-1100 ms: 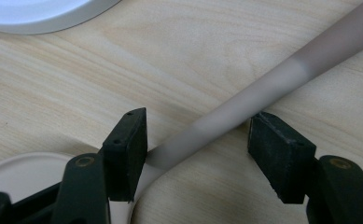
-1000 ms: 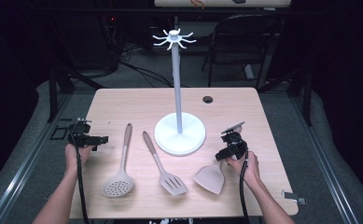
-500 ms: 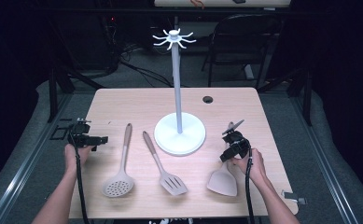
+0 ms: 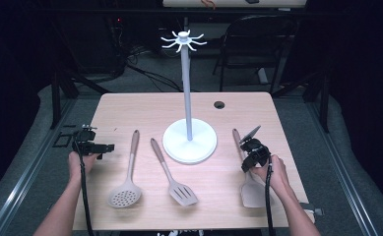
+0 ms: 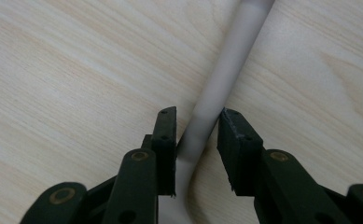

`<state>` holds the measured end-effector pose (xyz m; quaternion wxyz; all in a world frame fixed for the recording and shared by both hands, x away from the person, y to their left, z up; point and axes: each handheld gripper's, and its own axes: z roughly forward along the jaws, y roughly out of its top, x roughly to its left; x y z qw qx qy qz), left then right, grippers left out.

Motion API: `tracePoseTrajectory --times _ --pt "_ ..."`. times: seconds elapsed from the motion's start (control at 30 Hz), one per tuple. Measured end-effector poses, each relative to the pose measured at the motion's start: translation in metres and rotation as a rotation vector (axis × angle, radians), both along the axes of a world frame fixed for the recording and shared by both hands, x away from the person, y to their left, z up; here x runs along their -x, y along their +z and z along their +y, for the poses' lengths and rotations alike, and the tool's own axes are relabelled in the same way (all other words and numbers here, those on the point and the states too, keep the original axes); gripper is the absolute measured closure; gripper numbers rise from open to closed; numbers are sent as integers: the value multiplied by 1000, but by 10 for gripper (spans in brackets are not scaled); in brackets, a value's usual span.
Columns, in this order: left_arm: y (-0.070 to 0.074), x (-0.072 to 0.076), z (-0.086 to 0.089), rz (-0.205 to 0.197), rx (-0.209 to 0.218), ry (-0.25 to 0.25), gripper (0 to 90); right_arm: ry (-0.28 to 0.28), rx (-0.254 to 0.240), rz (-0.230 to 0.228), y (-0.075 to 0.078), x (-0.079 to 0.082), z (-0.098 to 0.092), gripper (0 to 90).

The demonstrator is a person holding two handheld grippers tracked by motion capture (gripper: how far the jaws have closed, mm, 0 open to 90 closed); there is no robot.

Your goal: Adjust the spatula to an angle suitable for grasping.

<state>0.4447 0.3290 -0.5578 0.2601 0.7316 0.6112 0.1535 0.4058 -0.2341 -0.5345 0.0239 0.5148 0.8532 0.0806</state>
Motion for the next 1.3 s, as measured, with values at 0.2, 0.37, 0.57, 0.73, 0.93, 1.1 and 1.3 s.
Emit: tracePoseTrajectory --times 0.2,0.37,0.57,0.73,0.93,1.1,1.3 --pt "0 0 -2 -1 -5 -1 1 -10 -30 -20 1 -1 -7 647" --pt "0 -1 -4 -2 -11 -5 1 -49 -55 -81 0 -3 -5 679" --pt "-1 -1 -4 1 -10 -4 1 -55 -32 -106 -1 -3 0 694" --pt "1 1 -6 2 -11 -9 1 -71 -32 -93 -2 -2 0 696" --pt "2 2 -6 -7 -7 -12 1 -68 -14 -67 -7 -2 3 705" --pt "0 1 -7 -3 -6 -12 1 -86 -43 -58 -8 -3 -1 713" --pt "0 1 -7 -1 3 -16 1 -107 -84 -43 -10 -4 -5 710"
